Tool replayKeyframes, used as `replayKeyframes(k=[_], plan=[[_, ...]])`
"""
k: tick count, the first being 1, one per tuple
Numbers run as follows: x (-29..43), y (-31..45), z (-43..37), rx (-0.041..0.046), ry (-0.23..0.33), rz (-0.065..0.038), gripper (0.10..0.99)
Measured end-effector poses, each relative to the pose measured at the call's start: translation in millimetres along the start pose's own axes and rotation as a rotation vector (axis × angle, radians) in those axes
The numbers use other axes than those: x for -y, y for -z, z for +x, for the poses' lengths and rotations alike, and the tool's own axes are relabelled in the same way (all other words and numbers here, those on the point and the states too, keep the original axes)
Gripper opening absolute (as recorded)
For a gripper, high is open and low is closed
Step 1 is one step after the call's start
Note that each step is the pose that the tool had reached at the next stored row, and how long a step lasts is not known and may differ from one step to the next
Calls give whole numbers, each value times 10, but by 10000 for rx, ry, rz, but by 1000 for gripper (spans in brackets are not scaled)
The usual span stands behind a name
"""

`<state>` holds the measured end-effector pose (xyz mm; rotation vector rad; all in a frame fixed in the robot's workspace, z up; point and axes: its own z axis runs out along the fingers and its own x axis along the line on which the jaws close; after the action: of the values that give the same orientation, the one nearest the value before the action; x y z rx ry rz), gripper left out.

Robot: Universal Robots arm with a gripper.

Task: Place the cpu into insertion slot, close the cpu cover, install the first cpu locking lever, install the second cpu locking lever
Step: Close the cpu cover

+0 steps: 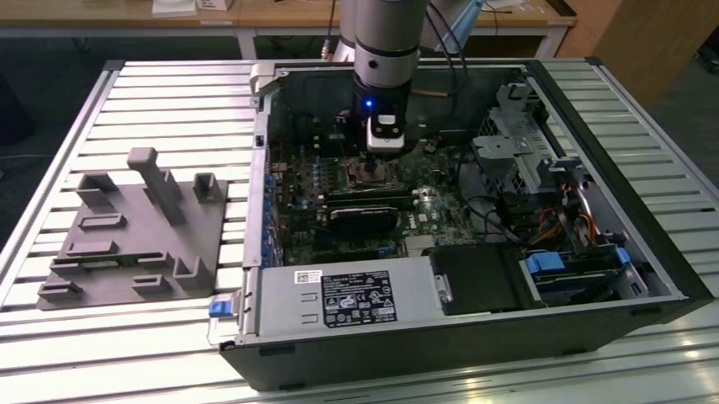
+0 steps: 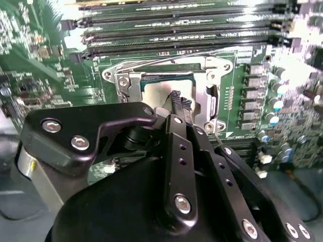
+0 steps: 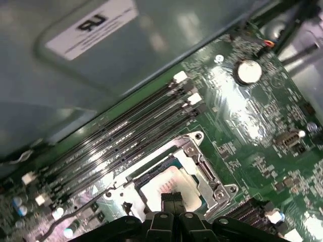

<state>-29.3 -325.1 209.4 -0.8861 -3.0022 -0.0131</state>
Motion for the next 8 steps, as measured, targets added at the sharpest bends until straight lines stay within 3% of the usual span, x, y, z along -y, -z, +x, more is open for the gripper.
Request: replayKeyframes(k=[8], plan=[[0,-1,0,-22,1393,-8,106]])
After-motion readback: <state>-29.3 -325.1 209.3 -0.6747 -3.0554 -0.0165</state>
